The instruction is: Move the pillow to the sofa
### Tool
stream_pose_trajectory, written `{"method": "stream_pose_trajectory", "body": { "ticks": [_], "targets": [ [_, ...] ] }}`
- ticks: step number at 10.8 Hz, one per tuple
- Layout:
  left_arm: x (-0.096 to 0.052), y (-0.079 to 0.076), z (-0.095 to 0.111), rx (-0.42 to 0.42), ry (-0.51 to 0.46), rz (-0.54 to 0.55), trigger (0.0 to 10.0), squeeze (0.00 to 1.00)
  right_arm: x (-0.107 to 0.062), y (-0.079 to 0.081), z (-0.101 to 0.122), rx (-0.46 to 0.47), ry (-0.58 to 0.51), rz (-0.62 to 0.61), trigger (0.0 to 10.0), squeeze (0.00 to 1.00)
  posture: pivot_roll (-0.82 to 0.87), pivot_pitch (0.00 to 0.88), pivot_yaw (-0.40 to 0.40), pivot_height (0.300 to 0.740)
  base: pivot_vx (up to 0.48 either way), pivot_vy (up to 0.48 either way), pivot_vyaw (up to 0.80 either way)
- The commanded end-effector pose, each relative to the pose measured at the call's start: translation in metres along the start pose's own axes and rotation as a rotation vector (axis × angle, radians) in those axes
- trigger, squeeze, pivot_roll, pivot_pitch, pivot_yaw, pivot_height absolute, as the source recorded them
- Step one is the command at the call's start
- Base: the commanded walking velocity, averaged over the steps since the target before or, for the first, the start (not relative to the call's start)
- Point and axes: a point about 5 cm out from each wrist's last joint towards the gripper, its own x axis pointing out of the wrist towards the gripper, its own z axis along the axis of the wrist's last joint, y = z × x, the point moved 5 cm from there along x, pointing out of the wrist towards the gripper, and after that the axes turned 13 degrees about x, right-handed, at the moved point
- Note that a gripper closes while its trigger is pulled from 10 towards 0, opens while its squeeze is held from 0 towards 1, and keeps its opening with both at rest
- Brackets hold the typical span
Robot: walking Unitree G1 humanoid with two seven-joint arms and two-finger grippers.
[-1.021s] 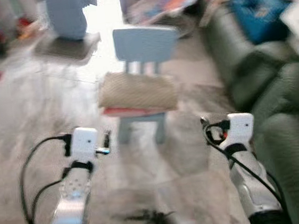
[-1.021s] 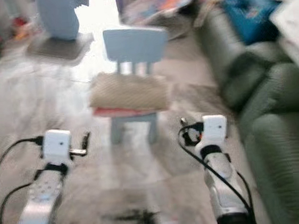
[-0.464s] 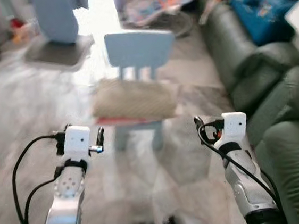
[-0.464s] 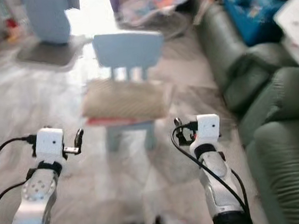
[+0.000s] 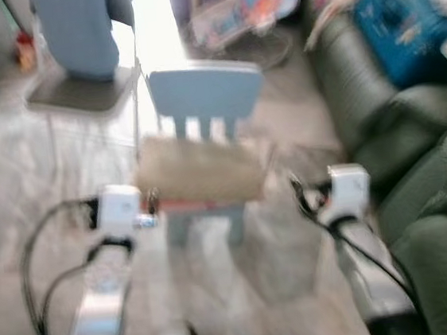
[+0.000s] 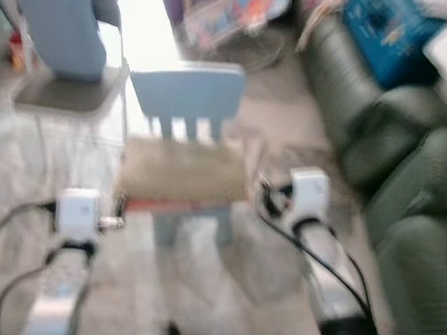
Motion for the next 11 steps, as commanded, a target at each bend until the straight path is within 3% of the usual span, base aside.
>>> {"method": "stream_pose_trajectory", "body": {
  "ticks": [1, 5, 11],
  "targets": [
    [0.001, -0.005, 0.002, 0.001, 0.0, -0.006, 10.0, 0.0, -0.005, -0.014, -0.001, -0.008, 0.007, -0.034, 10.0, 0.0, 0.04, 0.116, -0.076, 0.74, 0.36, 0.315, 0.0],
    [0.002, -0.007, 0.002, 0.017, 0.004, -0.008, 10.0, 0.0, -0.004, -0.014, -0.001, -0.001, 0.006, -0.032, 10.0, 0.0, 0.04, 0.11, -0.079, 0.74, 0.357, 0.321, 0.0],
    [0.0, -0.015, 0.001, 0.018, 0.003, -0.042, 10.0, 0.0, -0.002, -0.013, 0.0, -0.005, 0.002, -0.027, 10.0, 0.0, 0.05, 0.105, -0.082, 0.74, 0.46, 0.0, 0.0]
  ]
}}
